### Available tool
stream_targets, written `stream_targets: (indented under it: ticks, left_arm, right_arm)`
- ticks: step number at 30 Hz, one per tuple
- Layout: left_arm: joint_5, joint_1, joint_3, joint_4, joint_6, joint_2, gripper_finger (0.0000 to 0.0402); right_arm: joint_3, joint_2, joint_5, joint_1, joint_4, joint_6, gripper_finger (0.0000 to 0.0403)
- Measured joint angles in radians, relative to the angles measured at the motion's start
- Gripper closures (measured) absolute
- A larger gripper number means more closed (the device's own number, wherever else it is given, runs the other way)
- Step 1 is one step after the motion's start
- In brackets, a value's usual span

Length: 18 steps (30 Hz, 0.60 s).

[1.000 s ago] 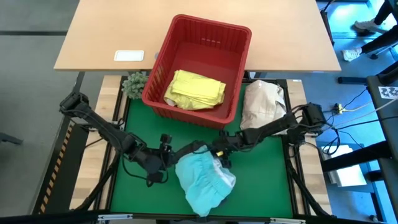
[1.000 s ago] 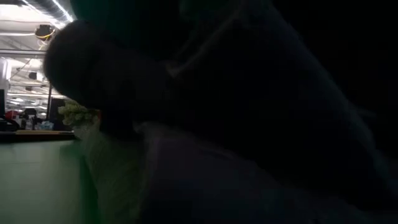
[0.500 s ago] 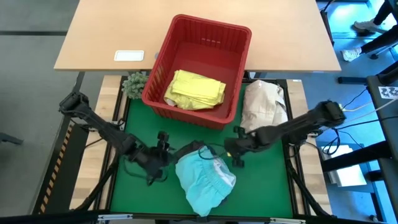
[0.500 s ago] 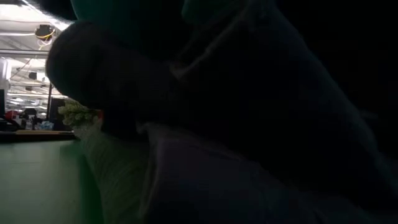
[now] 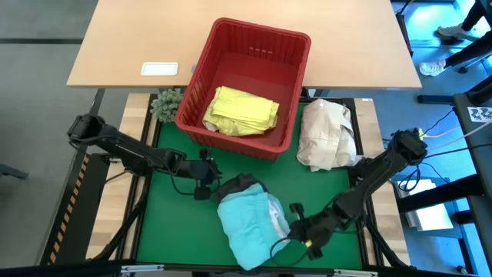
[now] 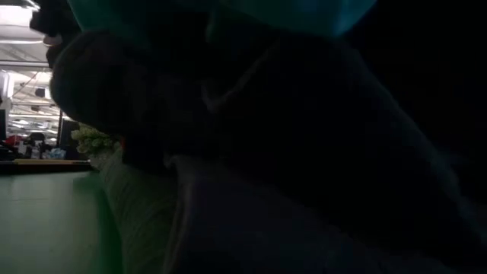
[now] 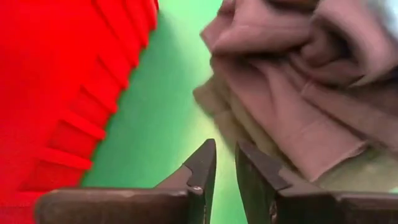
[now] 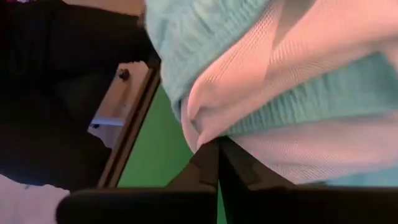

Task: Fold Laundry from Bin
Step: Put the blue short into the red bin

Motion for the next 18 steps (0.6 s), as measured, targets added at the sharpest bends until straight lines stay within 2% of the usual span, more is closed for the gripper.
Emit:
stream_targets:
  ticks: [6,10,14,18]
  left_arm:
    - [0.028,0.011,-0.041,0.023,-0.062,0.06,0.0357]
    - [0.109,-0.006,-0.043,0.052,-0.084,0.095,0.036]
    - [0.178,-0.042,-0.043,0.096,-0.086,0.116,0.0361]
    - [0.184,-0.083,-0.043,0.099,-0.108,0.116,0.0361]
  right_arm:
    - [0.0,0.172,-0.045,-0.021,0.114,0.022,0.0402]
    - [0.0,0.251,-0.042,-0.052,0.13,0.072,0.0402]
    - [0.0,0.257,-0.03,-0.102,0.09,0.046,0.0402]
    - [0.0,0.237,-0.056,-0.167,0.011,-0.03,0.0402]
